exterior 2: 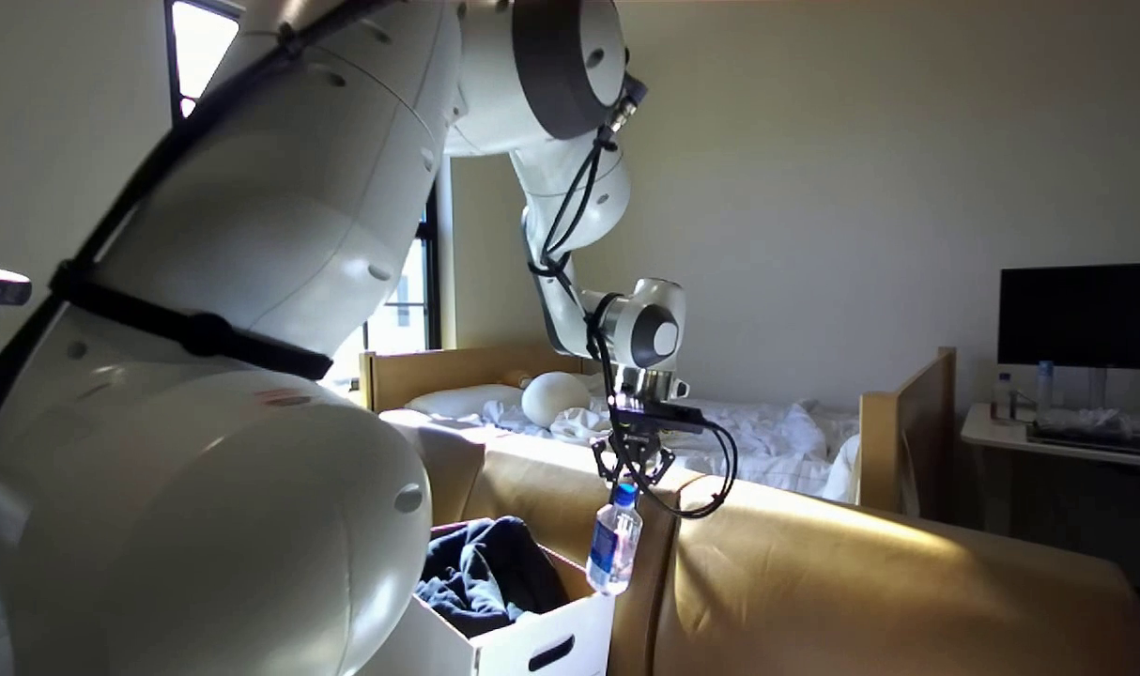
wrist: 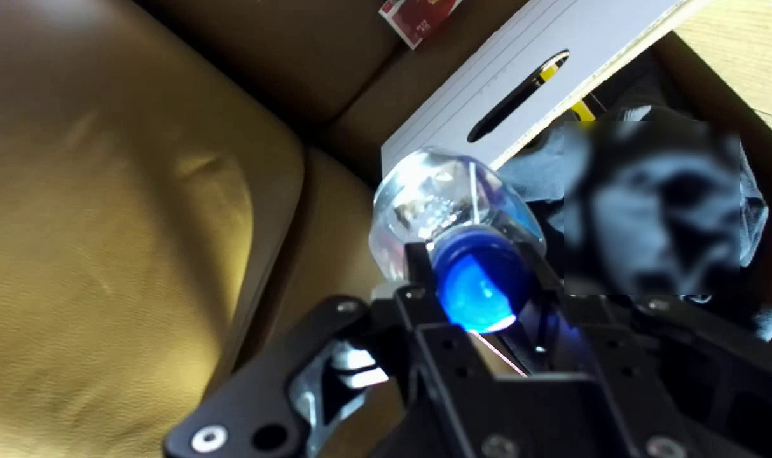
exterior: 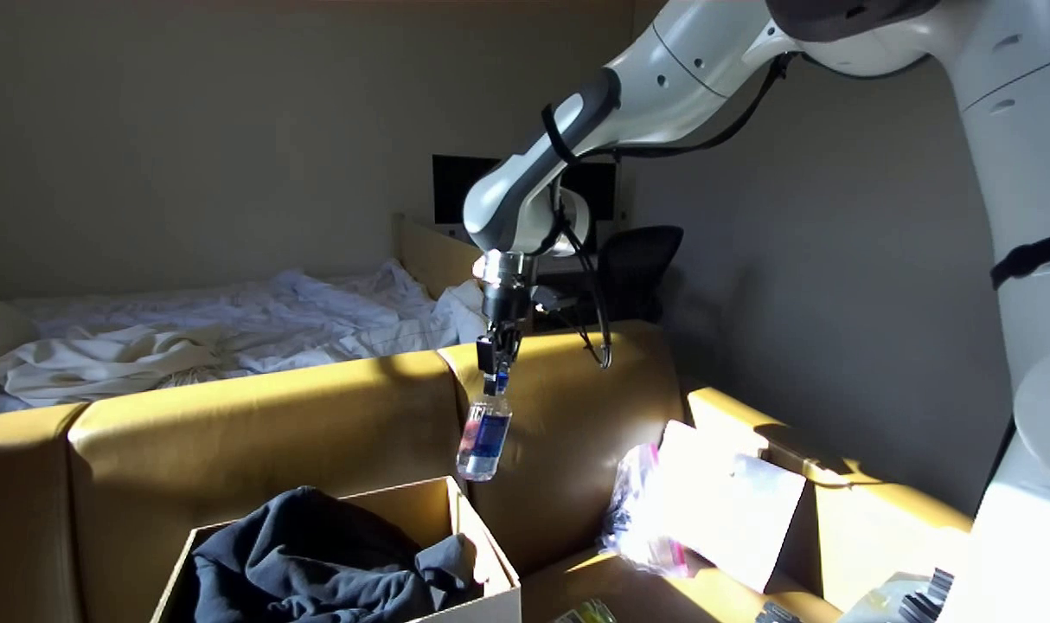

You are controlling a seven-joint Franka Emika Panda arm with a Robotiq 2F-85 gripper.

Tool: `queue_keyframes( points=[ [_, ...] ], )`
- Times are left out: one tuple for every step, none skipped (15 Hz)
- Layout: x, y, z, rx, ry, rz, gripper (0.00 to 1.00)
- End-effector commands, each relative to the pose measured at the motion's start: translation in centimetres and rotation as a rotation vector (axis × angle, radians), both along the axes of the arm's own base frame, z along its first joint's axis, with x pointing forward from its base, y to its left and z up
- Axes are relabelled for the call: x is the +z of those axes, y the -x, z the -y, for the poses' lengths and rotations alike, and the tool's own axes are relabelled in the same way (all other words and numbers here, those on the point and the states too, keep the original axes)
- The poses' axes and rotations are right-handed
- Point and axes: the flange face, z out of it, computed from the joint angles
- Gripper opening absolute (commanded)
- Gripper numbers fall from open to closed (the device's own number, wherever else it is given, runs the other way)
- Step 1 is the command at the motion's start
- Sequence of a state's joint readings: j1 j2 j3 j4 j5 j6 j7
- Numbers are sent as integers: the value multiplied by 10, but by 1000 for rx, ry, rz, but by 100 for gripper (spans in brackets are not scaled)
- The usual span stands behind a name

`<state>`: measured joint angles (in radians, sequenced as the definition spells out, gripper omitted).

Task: Put the water bottle in the box.

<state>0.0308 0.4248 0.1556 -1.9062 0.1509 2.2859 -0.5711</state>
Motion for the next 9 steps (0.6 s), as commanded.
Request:
queue_keyframes(
  points=[
    [-19,-31,-76,159,-97,-27,14],
    [-23,-33,-99,197,-123,-50,14],
    [-27,-34,-120,234,-149,-72,14],
    [-32,-35,-138,269,-155,-93,14],
    [-34,-35,-153,293,-156,-110,14],
    [-36,-36,-166,306,-138,-124,14],
    [-39,-37,-177,321,-123,-137,14],
    [-42,-38,-185,335,-112,-153,14],
    [-48,-38,-192,346,-96,-165,14]
  ],
)
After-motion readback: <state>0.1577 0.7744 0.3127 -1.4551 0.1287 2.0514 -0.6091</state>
